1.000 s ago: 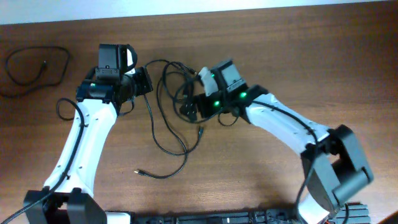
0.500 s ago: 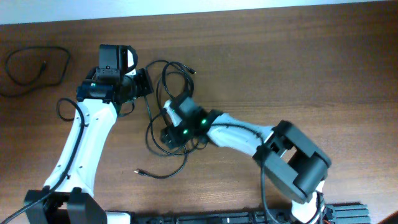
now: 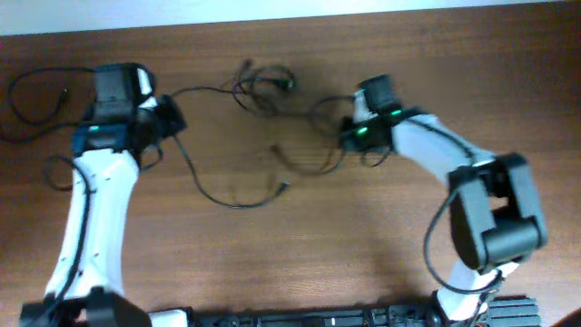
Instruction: Untangle cables
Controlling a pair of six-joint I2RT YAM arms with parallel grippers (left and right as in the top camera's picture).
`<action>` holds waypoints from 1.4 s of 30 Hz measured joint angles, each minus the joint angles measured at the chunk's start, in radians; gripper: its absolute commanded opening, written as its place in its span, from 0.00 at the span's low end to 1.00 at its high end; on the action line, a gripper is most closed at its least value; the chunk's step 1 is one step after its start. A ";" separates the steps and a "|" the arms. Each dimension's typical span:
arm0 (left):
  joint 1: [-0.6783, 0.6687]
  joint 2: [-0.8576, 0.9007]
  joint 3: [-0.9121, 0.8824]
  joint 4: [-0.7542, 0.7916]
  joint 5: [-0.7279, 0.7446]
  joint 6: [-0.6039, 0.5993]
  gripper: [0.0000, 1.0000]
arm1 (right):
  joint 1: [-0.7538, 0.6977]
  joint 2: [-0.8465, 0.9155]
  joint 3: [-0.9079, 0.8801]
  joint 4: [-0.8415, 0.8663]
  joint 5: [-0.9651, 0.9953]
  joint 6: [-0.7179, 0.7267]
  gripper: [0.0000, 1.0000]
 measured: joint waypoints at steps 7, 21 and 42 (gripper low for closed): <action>0.070 -0.293 0.092 0.362 0.032 0.000 0.00 | -0.462 -0.005 0.000 -0.039 0.007 0.018 0.04; 0.069 -0.304 0.092 0.370 -0.302 -0.001 0.00 | -0.399 -0.041 0.024 -0.289 0.058 -0.012 0.73; 0.069 0.532 0.093 0.730 -0.320 0.109 0.05 | -0.008 -0.243 0.127 -0.386 0.217 -0.042 0.84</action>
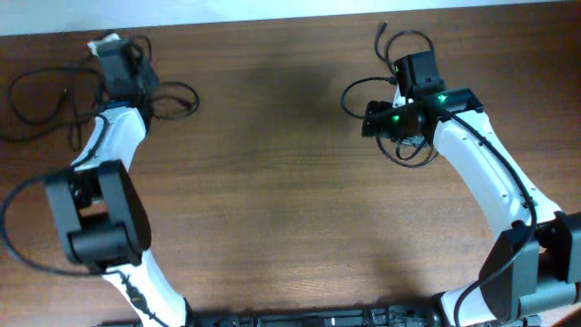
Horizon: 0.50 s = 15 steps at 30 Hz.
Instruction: Untangle cables
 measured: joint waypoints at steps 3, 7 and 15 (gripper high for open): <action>0.000 0.049 0.000 -0.002 0.027 0.001 0.39 | 0.011 0.000 0.000 0.020 0.001 -0.004 0.99; -0.002 0.027 0.015 -0.082 0.040 0.039 0.99 | 0.013 0.000 0.000 0.077 0.005 0.024 0.99; -0.072 -0.361 0.082 -0.370 0.249 0.048 0.99 | -0.083 0.001 -0.001 0.206 -0.023 0.021 0.98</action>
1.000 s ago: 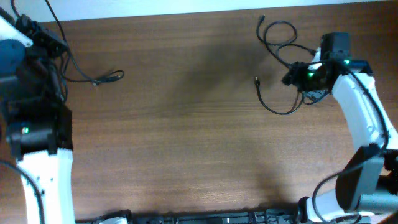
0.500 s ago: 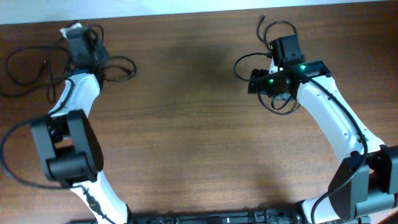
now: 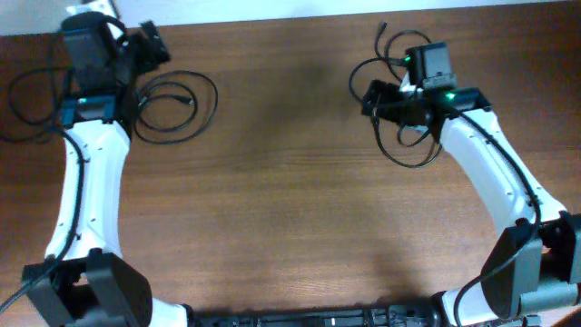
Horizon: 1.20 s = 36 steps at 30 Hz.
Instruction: Untangle cables
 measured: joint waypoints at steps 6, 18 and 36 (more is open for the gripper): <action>-0.131 0.019 -0.005 -0.121 0.149 0.000 0.99 | -0.137 0.108 0.000 0.239 0.004 -0.216 0.99; -0.242 0.019 -0.006 -0.161 0.171 0.000 0.99 | -0.159 0.478 0.279 0.376 -0.062 -0.570 0.99; -0.242 0.019 -0.006 -0.160 0.171 0.000 0.99 | -0.122 0.680 0.345 0.358 -0.261 -0.764 0.08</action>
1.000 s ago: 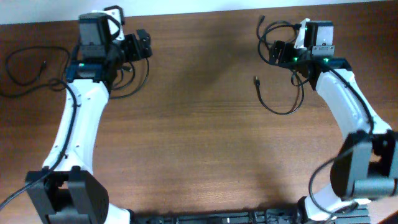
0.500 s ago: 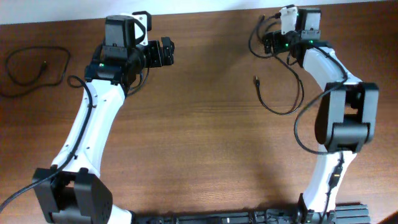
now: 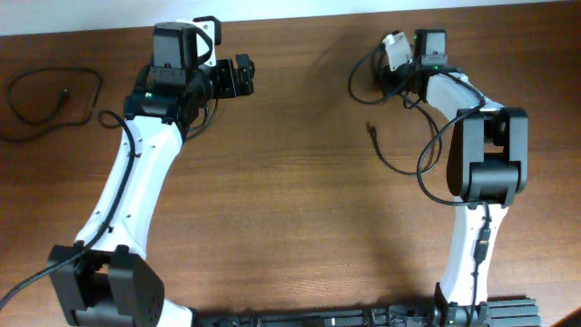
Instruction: Untangle cables
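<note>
Only the overhead view is given. My left gripper (image 3: 240,77) is at the back of the table, left of centre, its fingers apart with nothing seen between them. A short stretch of black cable (image 3: 198,116) shows beside the left arm; the rest is hidden under it. My right gripper (image 3: 394,51) is at the back right, in a bunch of black cable (image 3: 361,80). From there a strand (image 3: 427,154) loops forward and ends in a plug (image 3: 371,132). The cable covers the right fingers.
A separate black cable loop (image 3: 53,96) lies at the far left edge. The table's back edge (image 3: 300,16) runs just behind both grippers. Bare brown tabletop (image 3: 290,209) fills the middle and front.
My left gripper has moved right, from the back left corner to left of centre, and its arm now covers the loops lying there. My right gripper has moved back towards the table's edge.
At first both grippers were near the middle with one tangle strung between them. Then the cables were apart, one bunch at each gripper, far left and right. Then loops lay on the table beside each. Now both grippers are at the back edge.
</note>
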Controlling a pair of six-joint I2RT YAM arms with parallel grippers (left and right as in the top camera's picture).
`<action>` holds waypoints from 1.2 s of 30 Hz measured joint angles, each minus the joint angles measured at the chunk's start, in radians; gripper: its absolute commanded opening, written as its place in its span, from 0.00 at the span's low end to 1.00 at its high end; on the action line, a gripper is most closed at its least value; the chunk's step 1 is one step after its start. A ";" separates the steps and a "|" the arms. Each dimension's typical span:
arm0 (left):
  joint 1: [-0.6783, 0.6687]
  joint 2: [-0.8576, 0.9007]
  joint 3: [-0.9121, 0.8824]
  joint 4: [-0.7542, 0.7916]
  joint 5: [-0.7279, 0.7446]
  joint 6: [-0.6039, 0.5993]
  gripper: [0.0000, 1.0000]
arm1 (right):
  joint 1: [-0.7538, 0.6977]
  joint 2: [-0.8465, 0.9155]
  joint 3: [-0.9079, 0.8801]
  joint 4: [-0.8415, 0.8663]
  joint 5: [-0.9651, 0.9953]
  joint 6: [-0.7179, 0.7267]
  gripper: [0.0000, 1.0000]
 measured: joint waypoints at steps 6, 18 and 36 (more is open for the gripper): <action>0.000 0.000 0.000 0.000 0.000 0.000 0.99 | 0.159 -0.050 -0.008 -0.401 -0.245 0.001 0.15; 0.000 0.000 0.000 0.000 0.000 0.000 0.99 | 0.270 -0.250 0.170 -0.711 -0.370 0.014 0.98; 0.000 0.000 0.000 0.000 0.015 0.000 0.99 | 0.081 -0.633 0.187 -0.946 -0.101 0.316 0.99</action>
